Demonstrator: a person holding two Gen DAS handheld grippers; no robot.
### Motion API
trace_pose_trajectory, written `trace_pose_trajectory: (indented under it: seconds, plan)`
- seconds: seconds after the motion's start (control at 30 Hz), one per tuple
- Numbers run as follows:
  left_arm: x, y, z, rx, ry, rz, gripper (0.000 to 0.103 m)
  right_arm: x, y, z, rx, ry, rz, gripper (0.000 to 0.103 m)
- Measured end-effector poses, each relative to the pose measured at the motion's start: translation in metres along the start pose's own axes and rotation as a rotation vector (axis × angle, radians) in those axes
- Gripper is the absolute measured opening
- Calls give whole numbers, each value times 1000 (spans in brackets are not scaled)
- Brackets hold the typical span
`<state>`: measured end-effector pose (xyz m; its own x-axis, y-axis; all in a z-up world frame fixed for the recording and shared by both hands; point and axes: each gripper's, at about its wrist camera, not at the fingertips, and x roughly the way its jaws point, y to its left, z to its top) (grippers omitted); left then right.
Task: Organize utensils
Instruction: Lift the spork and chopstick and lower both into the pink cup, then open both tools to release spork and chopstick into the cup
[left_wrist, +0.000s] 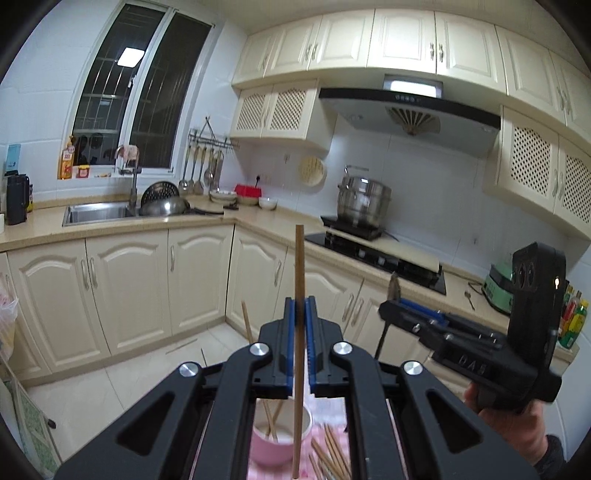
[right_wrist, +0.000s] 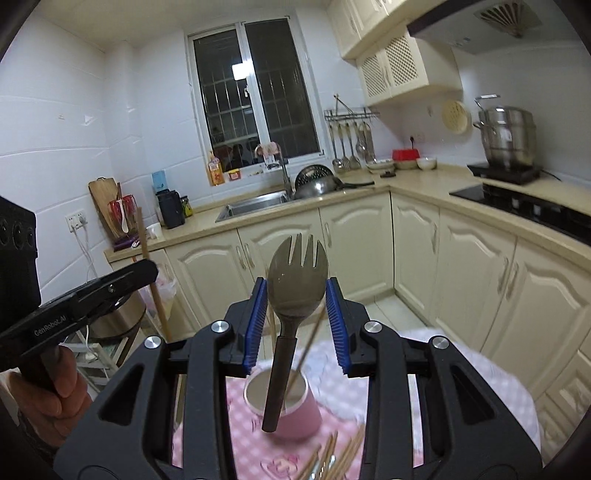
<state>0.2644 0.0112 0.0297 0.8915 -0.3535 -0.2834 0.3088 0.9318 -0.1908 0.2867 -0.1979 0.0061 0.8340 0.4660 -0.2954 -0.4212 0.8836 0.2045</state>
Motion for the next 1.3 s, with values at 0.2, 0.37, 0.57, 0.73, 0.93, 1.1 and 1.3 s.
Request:
trace_pose_trajectory:
  seconds: [0.2, 0.37, 0.57, 0.73, 0.93, 1.1, 1.3]
  plan:
    - [29, 6, 12, 1, -1, 16, 5, 30, 6, 3, -10, 7, -7, 32]
    - [50, 15, 7, -12, 16, 36, 5, 51, 6, -10, -5, 43, -17, 32]
    - [72, 21, -6, -27, 57, 40, 5, 64, 1, -21, 3, 75, -32, 32]
    - [84, 26, -22, -40, 92, 56, 5, 75, 1, -32, -1, 117, -27, 32]
    - [91, 26, -39, -35, 144, 58, 8, 77, -10, -45, 46, 163, -32, 60]
    - [83, 27, -45, -40, 144, 78, 55, 62, -23, -47, 90, 152, -47, 78]
    - [61, 25, -43, -27, 110, 107, 86, 39, -43, -46, 154, 144, -78, 96]
